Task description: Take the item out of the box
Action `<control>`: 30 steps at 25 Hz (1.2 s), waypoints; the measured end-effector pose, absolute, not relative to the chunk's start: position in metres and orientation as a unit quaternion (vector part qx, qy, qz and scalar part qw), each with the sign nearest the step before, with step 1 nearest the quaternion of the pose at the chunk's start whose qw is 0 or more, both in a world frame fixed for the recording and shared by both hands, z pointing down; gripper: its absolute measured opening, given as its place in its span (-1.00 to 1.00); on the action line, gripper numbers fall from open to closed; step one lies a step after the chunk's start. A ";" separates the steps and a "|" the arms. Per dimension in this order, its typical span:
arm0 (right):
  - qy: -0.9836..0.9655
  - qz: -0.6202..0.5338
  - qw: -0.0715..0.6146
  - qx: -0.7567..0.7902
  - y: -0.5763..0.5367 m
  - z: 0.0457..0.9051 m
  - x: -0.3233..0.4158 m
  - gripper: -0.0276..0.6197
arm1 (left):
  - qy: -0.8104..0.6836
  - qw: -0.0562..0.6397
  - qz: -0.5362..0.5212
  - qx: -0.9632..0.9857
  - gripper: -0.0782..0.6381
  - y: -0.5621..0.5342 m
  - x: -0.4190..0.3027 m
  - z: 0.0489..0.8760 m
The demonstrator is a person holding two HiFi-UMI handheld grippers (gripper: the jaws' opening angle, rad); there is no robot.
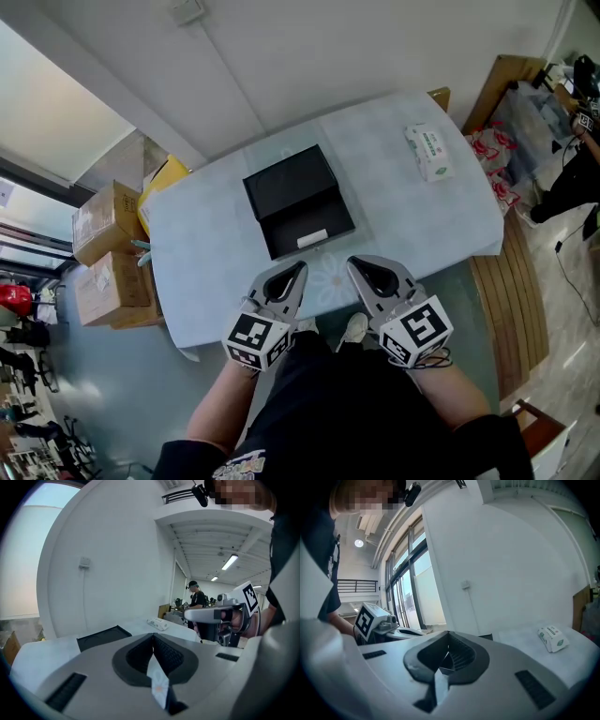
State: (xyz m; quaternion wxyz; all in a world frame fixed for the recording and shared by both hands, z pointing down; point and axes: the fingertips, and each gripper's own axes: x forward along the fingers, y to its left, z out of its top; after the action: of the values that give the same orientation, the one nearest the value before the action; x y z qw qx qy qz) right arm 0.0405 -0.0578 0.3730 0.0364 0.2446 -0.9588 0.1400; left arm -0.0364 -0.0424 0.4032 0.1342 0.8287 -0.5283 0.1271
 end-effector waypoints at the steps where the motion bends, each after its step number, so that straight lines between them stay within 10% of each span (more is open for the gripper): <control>1: -0.958 0.142 0.035 0.246 -0.059 0.374 0.042 -0.89 | -0.526 0.133 0.133 0.829 -0.76 -0.044 -0.036 0.405; 30: -0.927 0.195 0.073 0.313 -0.111 0.419 0.042 -0.89 | -0.363 0.188 0.344 0.845 -0.43 -0.127 -0.070 0.531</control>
State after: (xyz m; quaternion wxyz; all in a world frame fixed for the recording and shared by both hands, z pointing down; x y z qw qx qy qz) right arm 0.0420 -0.1109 0.4187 0.0732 0.3132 -0.9266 0.1947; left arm -0.0696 -0.1269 0.5310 0.1884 0.8452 -0.3631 0.3440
